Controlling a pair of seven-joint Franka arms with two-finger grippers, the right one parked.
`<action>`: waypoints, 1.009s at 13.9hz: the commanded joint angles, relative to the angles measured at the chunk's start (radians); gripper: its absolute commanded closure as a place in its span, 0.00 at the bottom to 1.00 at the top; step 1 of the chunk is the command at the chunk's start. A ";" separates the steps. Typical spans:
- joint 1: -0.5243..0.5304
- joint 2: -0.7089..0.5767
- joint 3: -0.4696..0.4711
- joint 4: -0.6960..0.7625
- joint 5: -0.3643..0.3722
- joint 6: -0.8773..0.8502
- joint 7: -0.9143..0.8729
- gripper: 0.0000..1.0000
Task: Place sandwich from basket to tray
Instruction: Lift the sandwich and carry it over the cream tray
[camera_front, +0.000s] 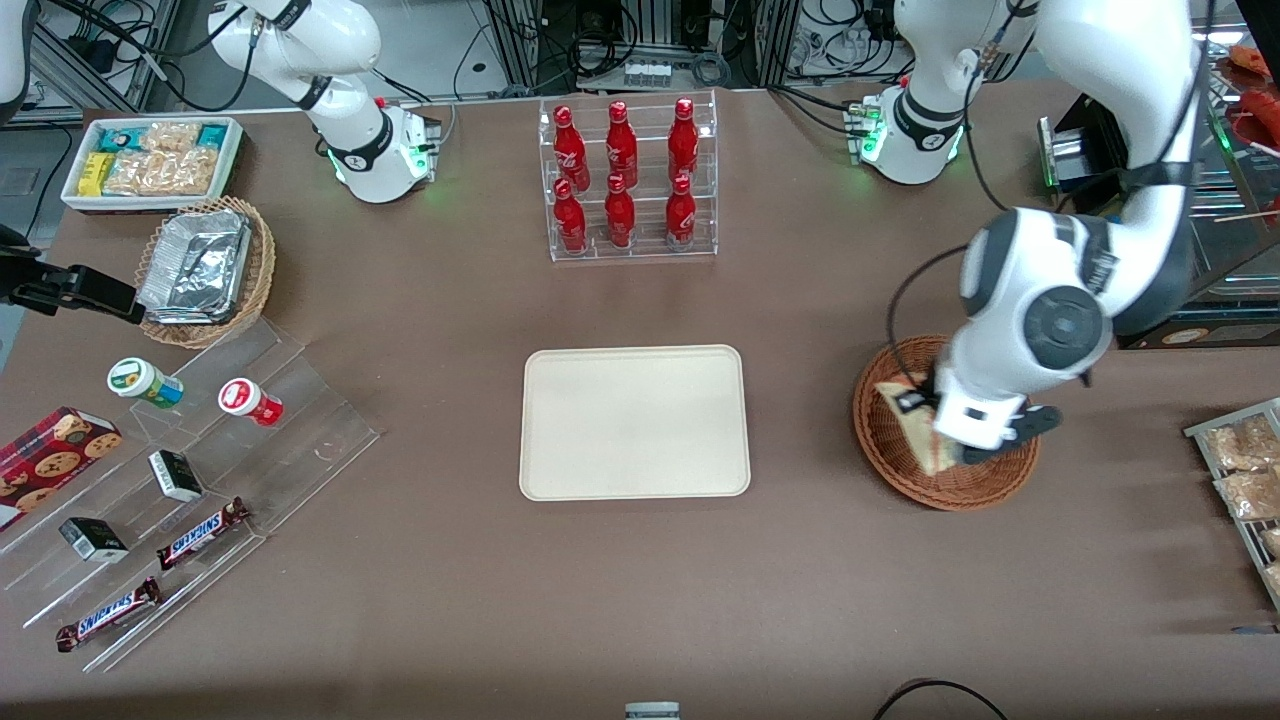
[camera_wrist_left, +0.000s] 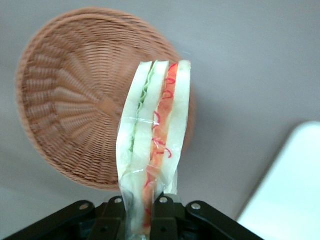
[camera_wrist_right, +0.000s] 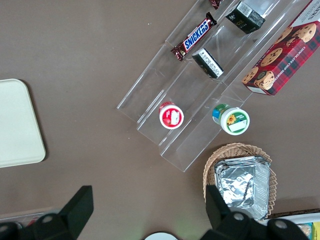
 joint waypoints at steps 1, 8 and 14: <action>-0.115 0.026 0.008 0.065 0.013 -0.030 0.065 1.00; -0.343 0.276 0.008 0.322 0.009 -0.027 -0.046 1.00; -0.434 0.477 0.010 0.520 0.012 -0.021 -0.121 1.00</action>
